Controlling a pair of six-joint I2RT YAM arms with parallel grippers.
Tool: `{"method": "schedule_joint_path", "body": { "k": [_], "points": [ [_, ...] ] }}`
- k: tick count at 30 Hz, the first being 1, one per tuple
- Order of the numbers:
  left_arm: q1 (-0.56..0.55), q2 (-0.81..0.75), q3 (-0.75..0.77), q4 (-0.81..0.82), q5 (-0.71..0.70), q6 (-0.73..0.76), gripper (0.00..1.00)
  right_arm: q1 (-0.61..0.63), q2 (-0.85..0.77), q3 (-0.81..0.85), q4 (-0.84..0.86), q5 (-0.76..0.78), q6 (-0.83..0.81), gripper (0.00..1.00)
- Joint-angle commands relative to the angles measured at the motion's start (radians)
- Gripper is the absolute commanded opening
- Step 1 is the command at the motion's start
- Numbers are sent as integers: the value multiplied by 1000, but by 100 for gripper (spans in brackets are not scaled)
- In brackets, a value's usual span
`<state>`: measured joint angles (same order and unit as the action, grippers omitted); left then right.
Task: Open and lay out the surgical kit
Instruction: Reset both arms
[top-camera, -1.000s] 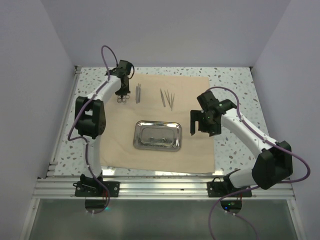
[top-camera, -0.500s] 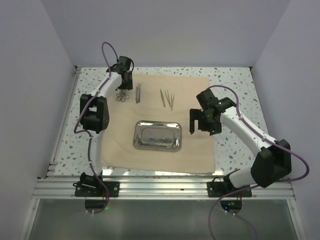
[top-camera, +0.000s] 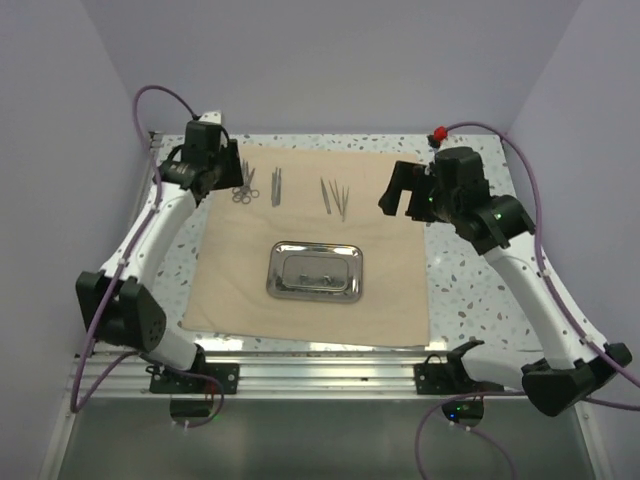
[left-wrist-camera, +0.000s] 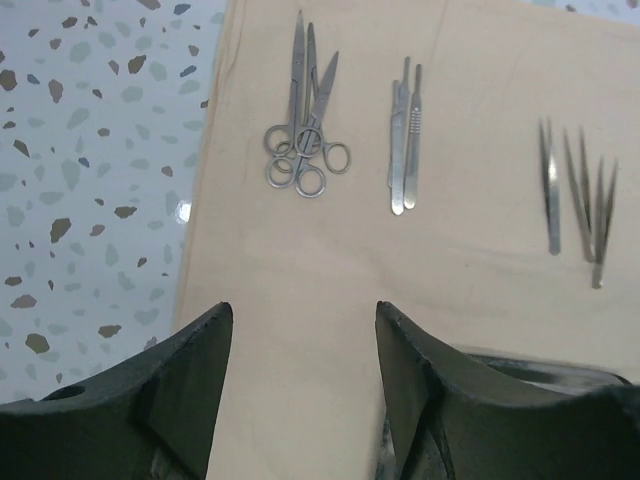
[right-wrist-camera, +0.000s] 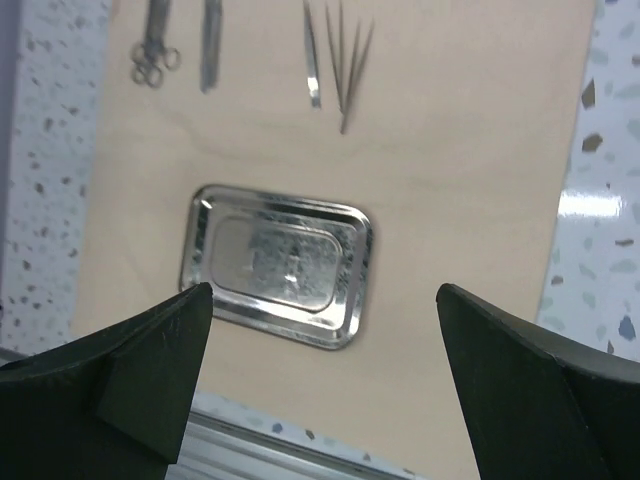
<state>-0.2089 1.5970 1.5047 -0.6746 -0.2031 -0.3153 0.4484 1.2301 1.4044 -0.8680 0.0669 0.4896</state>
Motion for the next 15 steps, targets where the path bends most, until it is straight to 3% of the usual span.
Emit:
{"method": "schedule_joint_path", "body": {
  "k": [1, 5, 15],
  "points": [
    [-9, -138, -109, 99, 73, -30, 62, -4, -63, 74, 110, 40, 17, 98],
    [-14, -227, -144, 106, 76, -36, 62, -2, -87, 105, 116, 54, 24, 98],
    [-12, -278, -112, 60, 54, -34, 62, -4, -184, 22, 156, 48, 17, 98]
  ]
}}
